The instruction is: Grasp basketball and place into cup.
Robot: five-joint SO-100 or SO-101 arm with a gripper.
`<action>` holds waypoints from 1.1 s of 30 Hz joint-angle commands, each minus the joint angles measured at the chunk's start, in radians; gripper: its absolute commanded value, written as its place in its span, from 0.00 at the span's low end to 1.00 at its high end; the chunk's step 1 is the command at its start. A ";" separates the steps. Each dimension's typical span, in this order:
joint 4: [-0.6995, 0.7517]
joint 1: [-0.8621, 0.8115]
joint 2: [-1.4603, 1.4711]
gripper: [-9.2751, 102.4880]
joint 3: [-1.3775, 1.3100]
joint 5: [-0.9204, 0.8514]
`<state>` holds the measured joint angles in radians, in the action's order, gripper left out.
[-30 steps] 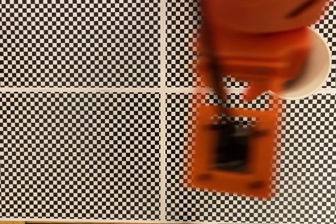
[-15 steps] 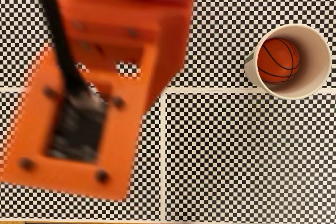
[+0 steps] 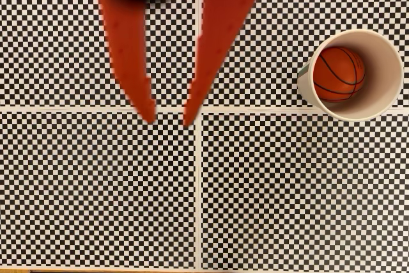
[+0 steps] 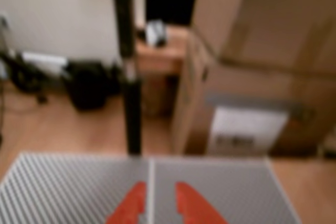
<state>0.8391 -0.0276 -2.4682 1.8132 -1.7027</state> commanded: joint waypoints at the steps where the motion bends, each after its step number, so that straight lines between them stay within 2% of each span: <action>1: -0.132 0.017 -0.078 0.08 0.152 -0.012; 8: -0.305 0.044 -0.262 0.08 0.443 -0.048; 24: -0.414 0.054 -0.548 0.08 0.782 -0.087; 33: -0.416 0.049 -0.646 0.08 0.893 -0.098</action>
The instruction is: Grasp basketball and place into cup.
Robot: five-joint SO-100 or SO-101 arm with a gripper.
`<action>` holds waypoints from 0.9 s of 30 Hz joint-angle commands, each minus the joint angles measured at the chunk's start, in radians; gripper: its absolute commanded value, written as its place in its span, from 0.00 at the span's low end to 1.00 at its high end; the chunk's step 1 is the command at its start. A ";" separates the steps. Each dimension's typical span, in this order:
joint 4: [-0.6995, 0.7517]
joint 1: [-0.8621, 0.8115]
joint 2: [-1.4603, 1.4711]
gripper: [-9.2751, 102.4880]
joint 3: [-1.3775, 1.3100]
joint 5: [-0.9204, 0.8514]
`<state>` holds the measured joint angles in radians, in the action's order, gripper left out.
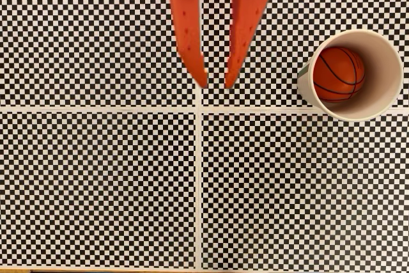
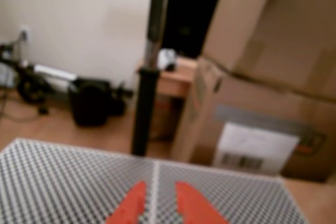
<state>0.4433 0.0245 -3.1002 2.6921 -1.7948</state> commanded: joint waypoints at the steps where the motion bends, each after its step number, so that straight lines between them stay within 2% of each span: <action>1: -0.020 -0.006 -0.029 0.08 0.029 -0.006; 14: -0.021 -0.009 -0.190 0.08 0.186 -0.034; 19: -0.092 -0.008 -0.190 0.08 0.275 -0.028; 27: -0.129 -0.028 -0.190 0.08 0.431 0.003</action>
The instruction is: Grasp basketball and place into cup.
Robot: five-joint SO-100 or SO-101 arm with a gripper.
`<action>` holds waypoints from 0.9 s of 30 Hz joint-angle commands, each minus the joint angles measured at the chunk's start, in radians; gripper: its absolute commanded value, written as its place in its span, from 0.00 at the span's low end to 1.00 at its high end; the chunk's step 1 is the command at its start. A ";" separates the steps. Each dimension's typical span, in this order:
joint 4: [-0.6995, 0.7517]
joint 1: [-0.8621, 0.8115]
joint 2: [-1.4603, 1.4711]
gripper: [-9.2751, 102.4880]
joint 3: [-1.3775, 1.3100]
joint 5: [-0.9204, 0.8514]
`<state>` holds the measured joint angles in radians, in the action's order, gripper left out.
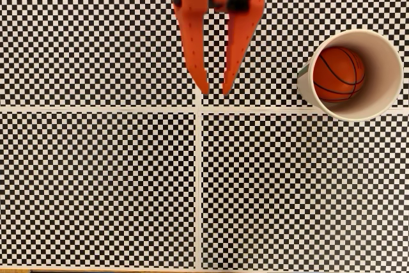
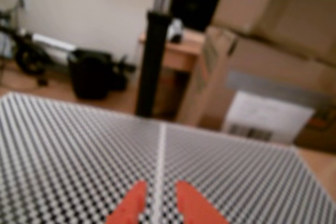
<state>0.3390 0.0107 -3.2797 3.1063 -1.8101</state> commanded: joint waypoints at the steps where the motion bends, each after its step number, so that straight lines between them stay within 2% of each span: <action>1: -0.028 -0.017 -0.011 0.08 0.032 0.020; 6: 0.005 -0.041 -0.011 0.08 0.067 0.011; 16: 0.328 -0.083 -0.009 0.08 0.067 0.017; 27: 0.604 -0.115 -0.009 0.08 0.067 0.023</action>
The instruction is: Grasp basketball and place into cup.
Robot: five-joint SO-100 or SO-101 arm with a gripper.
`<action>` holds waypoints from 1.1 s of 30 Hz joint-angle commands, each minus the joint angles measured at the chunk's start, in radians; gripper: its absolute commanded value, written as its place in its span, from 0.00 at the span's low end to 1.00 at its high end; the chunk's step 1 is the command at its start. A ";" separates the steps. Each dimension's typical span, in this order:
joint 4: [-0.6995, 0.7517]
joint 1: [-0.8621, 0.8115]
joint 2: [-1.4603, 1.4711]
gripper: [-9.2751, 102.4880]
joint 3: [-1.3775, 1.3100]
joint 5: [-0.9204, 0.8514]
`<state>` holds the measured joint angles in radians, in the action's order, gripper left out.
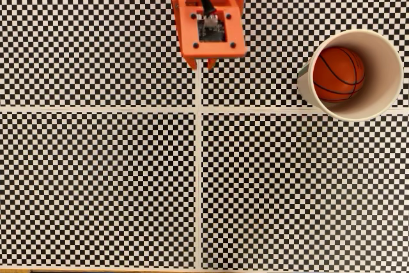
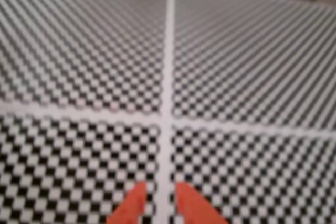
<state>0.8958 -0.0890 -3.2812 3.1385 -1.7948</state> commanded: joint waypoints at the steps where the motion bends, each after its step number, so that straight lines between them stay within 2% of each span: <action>1: 0.072 -0.021 -0.008 0.08 0.035 0.011; 8: 0.222 -0.077 -0.008 0.08 0.035 0.015; 18: 0.344 -0.066 -0.008 0.08 0.035 0.055; 33: 0.350 -0.060 -0.008 0.08 0.035 0.114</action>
<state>1.2441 -0.1534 -3.2812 3.1385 -1.6858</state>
